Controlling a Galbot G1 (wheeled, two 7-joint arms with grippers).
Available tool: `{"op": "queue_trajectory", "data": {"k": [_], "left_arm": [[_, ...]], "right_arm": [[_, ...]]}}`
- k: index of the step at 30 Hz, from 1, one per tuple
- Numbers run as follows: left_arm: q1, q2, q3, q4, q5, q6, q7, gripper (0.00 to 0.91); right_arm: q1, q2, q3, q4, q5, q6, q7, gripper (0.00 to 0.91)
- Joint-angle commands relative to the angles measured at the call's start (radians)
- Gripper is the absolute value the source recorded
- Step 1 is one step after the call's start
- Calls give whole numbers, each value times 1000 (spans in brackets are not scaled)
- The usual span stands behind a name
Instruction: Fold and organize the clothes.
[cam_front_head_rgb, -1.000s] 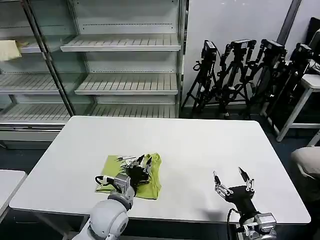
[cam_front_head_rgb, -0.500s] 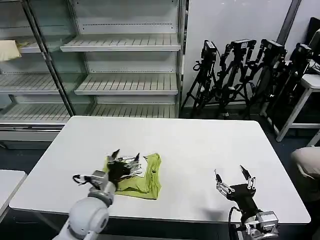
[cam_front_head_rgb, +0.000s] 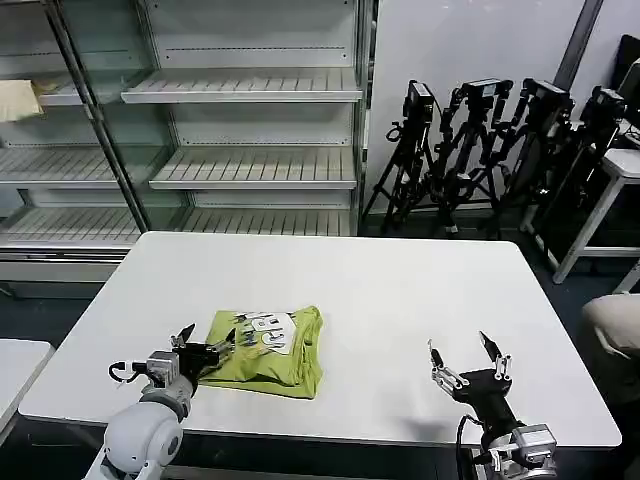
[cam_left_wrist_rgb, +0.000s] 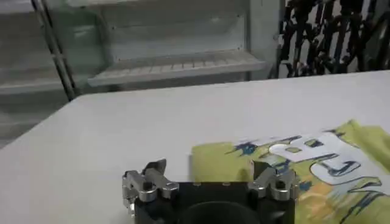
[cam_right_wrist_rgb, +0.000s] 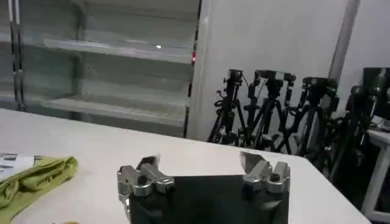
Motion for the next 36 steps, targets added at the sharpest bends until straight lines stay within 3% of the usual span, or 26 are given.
{"op": "queue_trajectory", "data": {"k": [1,2,3,4,5,6,7,25,30,36], "left_arm": [[14,16,-20,41,-25,11,2,907],[12,14,-16,42,-27,11,3,907],[11,12,-12,43,-34,11,6,756],[11,11,-10,43,-35,11,8,443],[10,9,-7,47,-34,11,12,443],[8,8,-3,52,-35,11,15,81],[7,7,-2,53,-36,11,16,10],[9,-9,7,44,-21,9,27,10],[13,86,-127,22,100,8,88,10],[51,301,-397,23,183,7,200,0]], "right_arm": [[-5,-1,2,8,-3,-1,0,907],[-5,-1,2,10,-3,-1,0,907],[-5,-1,2,11,-3,-1,0,907],[-5,-1,3,11,-2,-1,-1,907],[-5,-1,3,11,-2,-1,-1,907],[-6,-1,3,12,-1,-1,-1,907],[-6,-1,2,12,0,-1,0,907],[-6,-11,-1,10,4,3,0,907],[9,-14,-10,7,3,4,0,907],[28,-17,-31,8,3,4,0,907]]}}
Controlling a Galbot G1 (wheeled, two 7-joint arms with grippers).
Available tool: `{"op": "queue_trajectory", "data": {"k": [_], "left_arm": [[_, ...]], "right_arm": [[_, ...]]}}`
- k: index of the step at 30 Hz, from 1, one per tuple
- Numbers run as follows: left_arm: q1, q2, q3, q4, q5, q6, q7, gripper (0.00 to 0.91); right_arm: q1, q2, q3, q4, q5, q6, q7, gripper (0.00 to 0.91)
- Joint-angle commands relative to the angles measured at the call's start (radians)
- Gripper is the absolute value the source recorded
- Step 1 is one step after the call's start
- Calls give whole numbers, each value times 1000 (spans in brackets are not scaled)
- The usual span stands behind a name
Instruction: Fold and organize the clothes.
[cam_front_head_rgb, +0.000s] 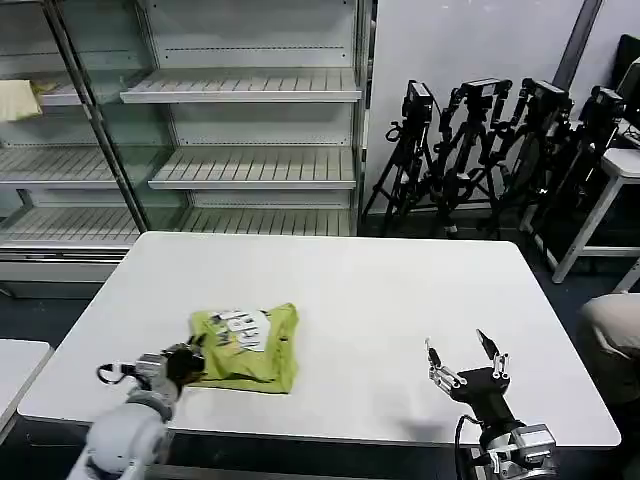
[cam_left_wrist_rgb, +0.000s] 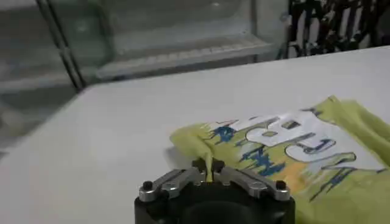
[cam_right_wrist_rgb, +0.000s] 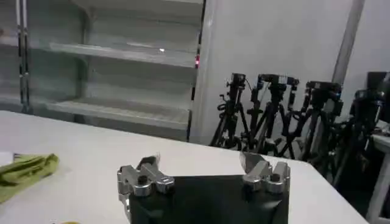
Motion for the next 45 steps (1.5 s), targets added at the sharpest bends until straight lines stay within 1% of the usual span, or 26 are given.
{"op": "queue_trajectory", "data": {"k": [1,3,4,6,8,9,11,12,13,14,15,16,17,20,21,23,24,26,30,32,35,37,39,40,41,45], "left_arm": [[33,295,-361,-1,151,-4,138,0],[40,348,-428,1,180,-3,172,0],[40,393,-458,-5,203,-3,186,10],[35,414,-468,-28,241,-3,191,0],[38,397,-448,-104,273,-3,186,10],[43,366,-431,-164,289,-2,182,10],[80,252,-331,-305,392,-3,181,10],[102,215,-249,-360,408,-3,170,10],[116,156,-111,-399,481,-3,149,10],[120,124,-44,-411,502,-4,129,10],[153,51,102,-415,609,-14,106,10],[175,3,243,-398,675,-40,86,10],[182,-48,334,-377,714,-66,62,10],[164,-160,516,-279,791,-126,39,10],[153,-177,577,-237,793,-127,32,10],[114,-229,629,-164,801,-127,14,10],[86,-251,644,-134,800,-125,7,10],[41,-265,643,-126,799,-109,4,10],[-66,-288,610,-144,718,-20,-12,10],[-102,-313,598,-141,673,-2,-28,20],[-123,-358,592,-113,629,-1,-57,20],[-122,-397,585,-89,629,-1,-72,20],[-117,-437,570,-70,628,-1,-81,20],[-116,-446,564,-63,626,-1,-82,20],[-117,-475,548,-48,620,-1,-88,20],[-128,-555,511,-4,603,0,-122,20]], "right_arm": [[19,-3,-19,-3,0,0,0,907],[26,-2,-26,-5,0,0,1,907],[28,-1,-29,-6,0,0,0,907],[28,1,-31,-7,0,0,1,907],[25,3,-30,-9,-1,0,0,907],[24,4,-28,-9,-2,0,0,907],[10,5,-21,-11,-5,1,0,907],[6,7,-17,-11,-6,2,-1,907],[1,9,-14,-13,-10,2,-1,907],[-4,12,-10,-15,-12,2,-1,907],[-6,13,-8,-16,-12,2,-1,907],[-8,15,-7,-16,-15,2,-1,907],[-10,17,-6,-15,-20,2,-1,907],[-12,26,-5,-11,-26,0,-2,907],[-12,27,-4,-9,-31,0,-2,907],[-14,26,7,-1,-31,-1,-3,907],[-14,25,11,1,-30,-1,-3,907],[-13,21,24,4,-26,-1,-4,907],[1,17,39,-1,-23,-4,-6,907],[22,15,47,-9,-21,-4,-22,907],[74,0,62,-36,-9,1,-46,907],[102,-11,71,-52,1,-3,-47,907],[122,-28,87,-56,-3,-34,-61,907],[126,-32,88,-58,2,-34,-63,907],[139,-39,93,-69,39,-16,-65,907],[168,-56,106,-91,48,-15,-74,907]]}}
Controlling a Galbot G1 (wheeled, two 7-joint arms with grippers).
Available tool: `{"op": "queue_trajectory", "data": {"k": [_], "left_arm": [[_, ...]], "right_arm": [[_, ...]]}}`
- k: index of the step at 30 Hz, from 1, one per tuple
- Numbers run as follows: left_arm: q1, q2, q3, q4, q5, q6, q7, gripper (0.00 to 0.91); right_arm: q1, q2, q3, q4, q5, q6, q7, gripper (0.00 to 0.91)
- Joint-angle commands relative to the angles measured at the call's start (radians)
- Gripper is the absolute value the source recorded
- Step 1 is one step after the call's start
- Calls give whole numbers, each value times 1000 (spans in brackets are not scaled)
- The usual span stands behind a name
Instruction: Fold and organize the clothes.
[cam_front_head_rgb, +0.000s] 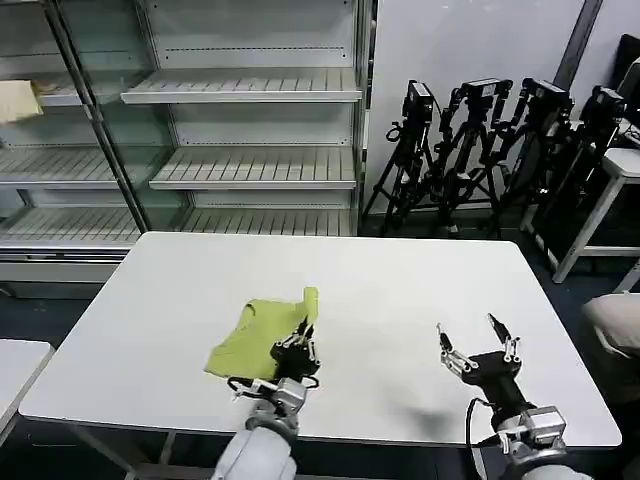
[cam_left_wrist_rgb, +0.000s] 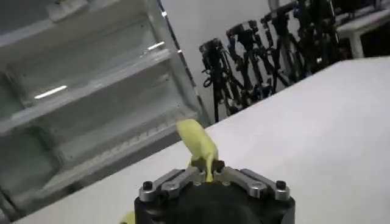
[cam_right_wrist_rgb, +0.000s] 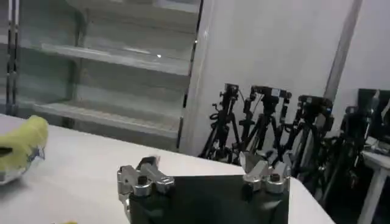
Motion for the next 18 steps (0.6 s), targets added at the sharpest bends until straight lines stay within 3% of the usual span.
{"op": "queue_trajectory", "data": {"k": [1,4,5,18], "left_arm": [[-66,-247,25,111,-26,21,-82,20],[-68,-256,31,126,-26,21,-95,50],[-68,-255,32,128,-26,21,-94,907],[-175,-193,-25,71,-360,17,-105,907]], "right_arm": [[96,-41,40,-53,49,-4,-32,907],[100,-49,40,-62,51,-4,-39,907],[100,-50,42,-63,51,-3,-41,907],[98,-42,67,-65,58,-5,-46,907]]}}
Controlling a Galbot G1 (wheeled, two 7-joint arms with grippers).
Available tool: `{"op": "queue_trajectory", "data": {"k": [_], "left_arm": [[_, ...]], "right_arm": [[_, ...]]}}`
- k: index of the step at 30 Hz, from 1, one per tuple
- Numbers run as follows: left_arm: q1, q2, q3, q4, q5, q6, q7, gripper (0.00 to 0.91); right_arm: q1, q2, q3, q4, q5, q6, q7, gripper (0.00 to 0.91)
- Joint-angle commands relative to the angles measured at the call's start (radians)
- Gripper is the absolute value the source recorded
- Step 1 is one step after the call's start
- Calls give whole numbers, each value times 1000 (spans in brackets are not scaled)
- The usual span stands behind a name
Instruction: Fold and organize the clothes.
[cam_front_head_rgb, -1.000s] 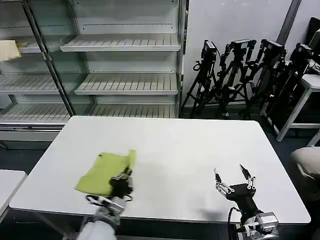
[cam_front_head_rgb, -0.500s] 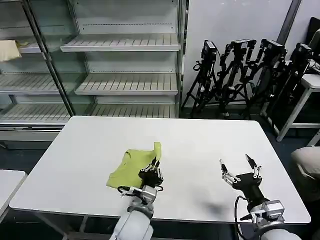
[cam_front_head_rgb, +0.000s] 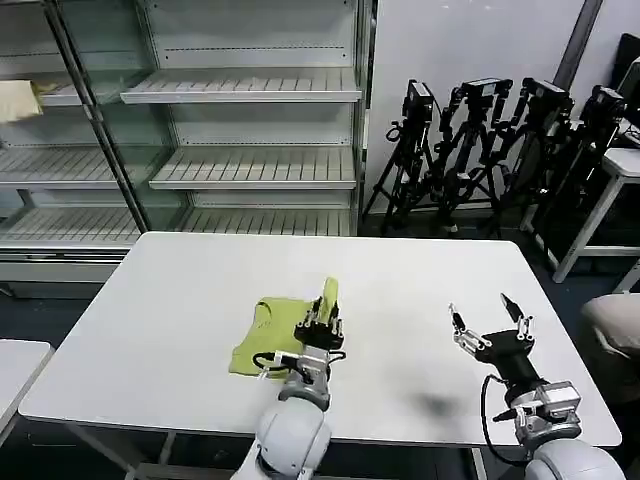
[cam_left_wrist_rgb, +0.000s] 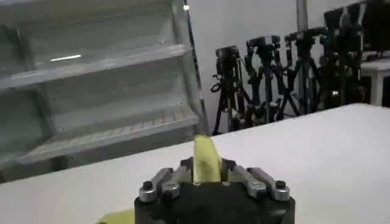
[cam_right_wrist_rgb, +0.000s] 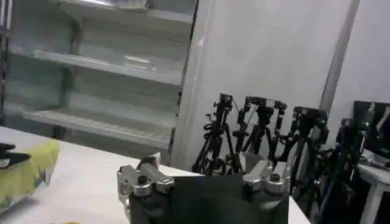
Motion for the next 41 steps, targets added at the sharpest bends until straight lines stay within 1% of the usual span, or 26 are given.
{"op": "queue_trajectory", "data": {"k": [1,2,4,5,6,7,8,9,10,11,12,15,18,20,21,23,25,27,36,41], "left_arm": [[-79,-1,-33,-43,-252,1,-16,907],[-79,12,-41,-69,-254,-3,-11,907],[-76,92,-91,-100,-250,-64,32,907],[-74,114,-108,-103,-249,-82,54,907],[-59,170,-163,-105,-246,-142,117,907],[-49,211,-216,-98,-221,-172,145,907],[-37,230,-246,-91,-186,-192,176,907],[-15,268,-317,-70,-144,-252,239,907],[7,291,-361,-54,-136,-296,279,907],[15,316,-391,-45,-136,-320,300,907],[30,342,-431,-31,-141,-338,315,907],[54,380,-496,-7,-167,-365,334,907],[59,406,-526,21,-167,-389,353,907],[58,421,-540,38,-153,-387,372,907],[56,427,-542,47,-156,-389,373,907],[48,441,-545,62,-156,-397,380,907],[42,441,-542,67,-157,-416,384,907],[35,436,-535,63,-160,-416,384,907],[25,415,-515,63,-155,-461,390,907],[33,399,-516,52,-154,-477,380,907]], "right_arm": [[20,-1,15,-15,11,-4,-8,907],[20,1,15,-15,11,-5,-9,907],[19,8,14,-18,8,-4,-9,907],[19,10,14,-19,6,-2,-13,907],[17,14,13,-22,6,2,-15,907],[17,17,12,-24,6,3,-15,907],[18,18,12,-25,7,3,-15,907],[20,26,9,-27,7,5,-16,907],[22,30,7,-29,7,7,-17,907],[25,33,4,-30,6,7,-17,907],[31,40,-5,-33,2,9,-18,907],[46,54,-19,-38,-34,3,-31,907],[66,79,-42,-63,-129,25,-46,907],[63,88,-53,-65,-163,36,-47,907],[56,94,-56,-62,-186,41,-56,907],[42,105,-57,-57,-207,54,-57,907],[31,114,-56,-56,-214,58,-54,907],[21,120,-52,-53,-217,59,-50,907],[11,122,-37,-14,-235,41,-33,907],[14,133,-45,-14,-248,59,-14,907]]}}
